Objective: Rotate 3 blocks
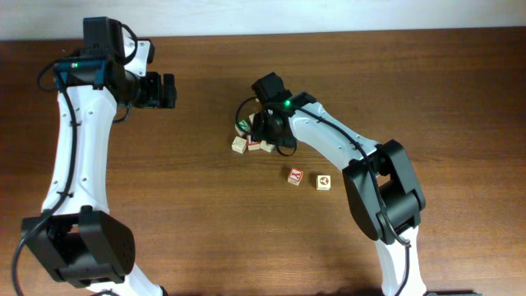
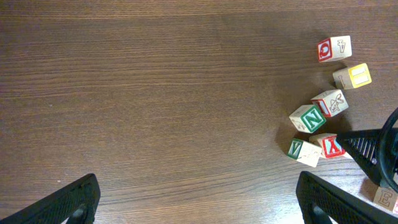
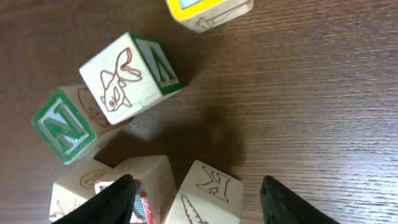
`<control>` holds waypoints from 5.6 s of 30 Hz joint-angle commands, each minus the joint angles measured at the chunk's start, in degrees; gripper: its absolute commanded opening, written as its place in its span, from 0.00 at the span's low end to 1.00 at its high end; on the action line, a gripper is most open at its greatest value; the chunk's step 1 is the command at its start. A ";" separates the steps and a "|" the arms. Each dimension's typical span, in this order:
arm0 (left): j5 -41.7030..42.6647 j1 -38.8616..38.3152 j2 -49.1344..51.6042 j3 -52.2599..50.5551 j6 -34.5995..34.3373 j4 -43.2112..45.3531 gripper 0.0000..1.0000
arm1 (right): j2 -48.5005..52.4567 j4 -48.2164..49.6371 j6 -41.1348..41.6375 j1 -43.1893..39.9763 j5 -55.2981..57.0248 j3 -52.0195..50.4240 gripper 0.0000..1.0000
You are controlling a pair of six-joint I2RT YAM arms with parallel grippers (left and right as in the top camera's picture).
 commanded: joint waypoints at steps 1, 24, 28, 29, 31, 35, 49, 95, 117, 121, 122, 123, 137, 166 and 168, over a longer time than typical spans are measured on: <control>0.02 -0.13 0.35 0.70 -0.33 0.04 0.99 | 1.07 -0.07 1.18 0.26 2.75 0.46 0.62; 0.02 -0.13 0.35 0.70 -0.33 0.07 0.99 | 2.51 -7.41 -5.99 0.24 2.89 -0.61 0.17; 0.02 -0.13 0.35 0.70 -0.33 0.04 0.99 | -1.31 -14.82 -6.01 0.22 2.27 2.86 0.15; 0.02 -0.13 0.35 0.70 -0.33 0.04 0.99 | -3.04 -17.57 -6.21 0.28 -0.42 3.78 0.16; 0.02 -0.13 0.35 0.70 -0.35 0.04 0.99 | -3.74 -21.35 -6.16 0.79 -3.34 3.72 0.17; 0.00 -0.13 0.35 0.70 -0.33 0.07 0.99 | -3.48 -17.20 -6.08 3.50 -3.17 -3.08 0.19; 0.02 -0.13 0.35 0.70 -0.33 0.04 0.99 | -4.70 -22.53 -8.57 3.52 -2.34 0.79 0.60; 2.71 -0.15 0.35 0.70 -0.61 3.54 0.99 | -15.72 -8.11 -37.05 -21.88 -29.94 -21.84 0.04; 15.21 -24.63 7.67 -31.23 -25.90 19.23 0.00 | -15.67 9.16 -27.91 -21.05 -32.48 -33.94 0.04; 18.71 -25.75 7.67 -31.23 -25.88 21.97 0.00 | -15.67 7.91 -27.47 -21.07 -32.52 -33.94 0.04; 18.69 -26.45 7.67 -31.23 -25.88 22.01 0.00 | -15.67 7.41 -27.21 -21.07 -32.50 -33.94 0.04; 18.71 -27.19 7.67 -31.23 -25.86 22.16 0.00 | -15.67 6.91 -25.99 -21.07 -32.52 -33.94 0.04; 15.65 -27.34 6.21 -25.73 -16.11 3.82 0.00 | -15.67 5.75 -23.21 -21.11 -27.52 -33.94 0.04; 11.85 -22.95 -3.21 -32.76 -26.34 13.29 0.00 | -15.67 7.67 -23.96 -21.11 -27.98 -33.94 0.04; 17.68 -22.56 -3.19 -40.52 -29.88 23.30 0.00 | -15.67 8.31 -24.11 -21.07 -28.00 -33.94 0.04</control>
